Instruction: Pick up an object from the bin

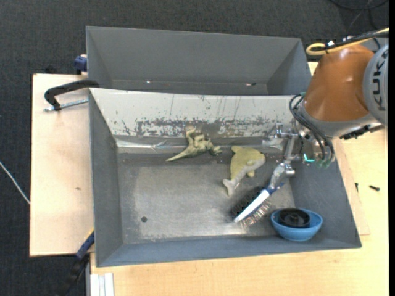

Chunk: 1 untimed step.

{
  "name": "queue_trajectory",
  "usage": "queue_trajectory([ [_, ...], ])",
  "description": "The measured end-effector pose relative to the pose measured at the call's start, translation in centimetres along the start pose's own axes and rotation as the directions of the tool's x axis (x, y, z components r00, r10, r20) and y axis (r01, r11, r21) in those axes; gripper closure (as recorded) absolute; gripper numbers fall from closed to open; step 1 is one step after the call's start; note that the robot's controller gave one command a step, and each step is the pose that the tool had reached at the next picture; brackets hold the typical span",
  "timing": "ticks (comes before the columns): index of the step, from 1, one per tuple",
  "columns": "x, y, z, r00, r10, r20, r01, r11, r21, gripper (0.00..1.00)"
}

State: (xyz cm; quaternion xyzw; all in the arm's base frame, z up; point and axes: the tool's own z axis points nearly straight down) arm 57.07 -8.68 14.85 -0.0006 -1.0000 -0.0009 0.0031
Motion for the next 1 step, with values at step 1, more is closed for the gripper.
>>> queue_trajectory([
  [1, -0.55, 1.70, 3.94, 1.000, -0.007, 0.010, 0.007, 1.000, 0.002, 0.00],
])
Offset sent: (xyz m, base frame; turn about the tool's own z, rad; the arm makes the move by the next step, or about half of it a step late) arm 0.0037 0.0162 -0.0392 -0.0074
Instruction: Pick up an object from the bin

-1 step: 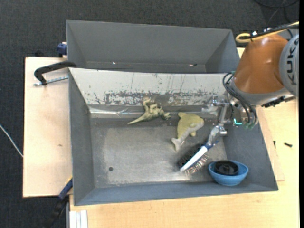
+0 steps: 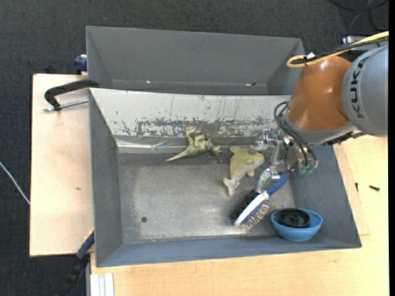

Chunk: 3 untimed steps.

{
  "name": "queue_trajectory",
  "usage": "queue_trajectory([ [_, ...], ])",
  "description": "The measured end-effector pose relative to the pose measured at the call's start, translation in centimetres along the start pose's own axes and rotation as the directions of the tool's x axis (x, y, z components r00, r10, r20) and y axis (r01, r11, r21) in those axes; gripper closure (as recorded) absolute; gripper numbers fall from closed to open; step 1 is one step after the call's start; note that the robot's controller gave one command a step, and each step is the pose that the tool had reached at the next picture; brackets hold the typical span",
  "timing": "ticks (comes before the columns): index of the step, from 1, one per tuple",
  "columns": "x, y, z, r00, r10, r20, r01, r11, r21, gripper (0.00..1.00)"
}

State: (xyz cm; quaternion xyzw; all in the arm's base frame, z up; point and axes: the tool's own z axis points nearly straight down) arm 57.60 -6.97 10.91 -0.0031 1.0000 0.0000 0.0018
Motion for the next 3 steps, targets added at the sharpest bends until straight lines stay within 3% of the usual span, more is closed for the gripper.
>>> queue_trajectory([
  [1, -1.6, 0.4, 3.2, 0.993, 0.116, 0.018, -0.116, 0.993, 0.001, 0.00],
  [2, -2.0, 0.3, 2.7, 0.993, 0.115, 0.037, -0.115, 0.993, 0.001, 1.00],
  [3, -1.9, -0.1, -7.8, 0.991, 0.137, 0.012, -0.137, 0.991, -0.001, 1.00],
])
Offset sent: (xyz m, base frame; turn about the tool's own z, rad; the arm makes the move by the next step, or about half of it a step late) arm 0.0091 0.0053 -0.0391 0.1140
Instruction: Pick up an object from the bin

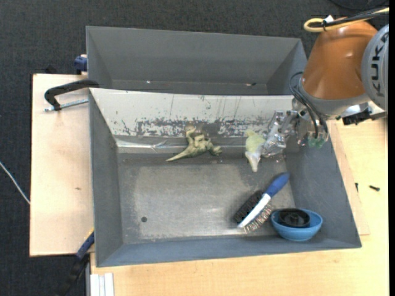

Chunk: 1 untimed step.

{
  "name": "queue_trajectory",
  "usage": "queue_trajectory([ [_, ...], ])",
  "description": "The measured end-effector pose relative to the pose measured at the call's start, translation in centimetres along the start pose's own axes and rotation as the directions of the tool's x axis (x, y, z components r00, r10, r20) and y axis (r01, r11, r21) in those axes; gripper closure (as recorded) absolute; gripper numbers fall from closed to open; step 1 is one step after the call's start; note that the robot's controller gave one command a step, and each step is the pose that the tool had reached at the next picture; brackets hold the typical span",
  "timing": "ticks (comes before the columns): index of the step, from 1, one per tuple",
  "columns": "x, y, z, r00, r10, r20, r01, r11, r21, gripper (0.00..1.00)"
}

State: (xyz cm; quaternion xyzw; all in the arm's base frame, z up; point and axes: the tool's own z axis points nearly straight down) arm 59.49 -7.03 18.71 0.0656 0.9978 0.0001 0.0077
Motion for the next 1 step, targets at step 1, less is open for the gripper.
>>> queue_trajectory([
  [1, -0.32, -0.92, -4.88, 0.999, -0.041, -0.002, 0.041, 0.999, 0.001, 1.00],
])
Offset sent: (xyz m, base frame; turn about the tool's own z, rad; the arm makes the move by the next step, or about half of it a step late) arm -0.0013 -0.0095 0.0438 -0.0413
